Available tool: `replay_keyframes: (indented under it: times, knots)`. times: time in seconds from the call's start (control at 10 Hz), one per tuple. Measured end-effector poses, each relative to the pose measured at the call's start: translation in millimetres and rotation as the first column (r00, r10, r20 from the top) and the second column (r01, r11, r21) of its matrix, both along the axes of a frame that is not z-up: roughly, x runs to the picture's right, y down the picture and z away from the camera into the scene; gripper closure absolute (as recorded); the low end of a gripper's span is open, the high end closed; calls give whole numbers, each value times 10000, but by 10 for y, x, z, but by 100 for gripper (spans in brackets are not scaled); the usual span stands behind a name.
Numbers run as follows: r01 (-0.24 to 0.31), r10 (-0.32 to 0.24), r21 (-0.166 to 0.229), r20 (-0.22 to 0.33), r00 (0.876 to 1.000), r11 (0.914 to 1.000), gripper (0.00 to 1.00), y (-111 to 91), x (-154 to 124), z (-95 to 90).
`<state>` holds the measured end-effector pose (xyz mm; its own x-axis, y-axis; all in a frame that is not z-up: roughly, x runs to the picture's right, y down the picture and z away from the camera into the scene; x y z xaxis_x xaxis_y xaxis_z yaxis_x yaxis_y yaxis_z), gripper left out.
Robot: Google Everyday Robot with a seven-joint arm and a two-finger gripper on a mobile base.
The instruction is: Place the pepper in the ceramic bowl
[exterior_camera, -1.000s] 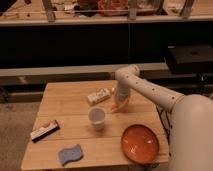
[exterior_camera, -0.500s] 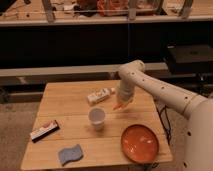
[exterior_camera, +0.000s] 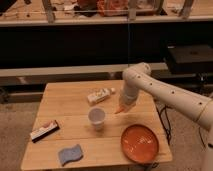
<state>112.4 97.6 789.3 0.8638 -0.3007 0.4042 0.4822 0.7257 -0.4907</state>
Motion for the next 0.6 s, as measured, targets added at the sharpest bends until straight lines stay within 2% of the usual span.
replay_keyframes:
  times: [0.6]
  knots:
    - [-184, 185, 63, -60, 9998, 9998, 93, 134, 145, -470]
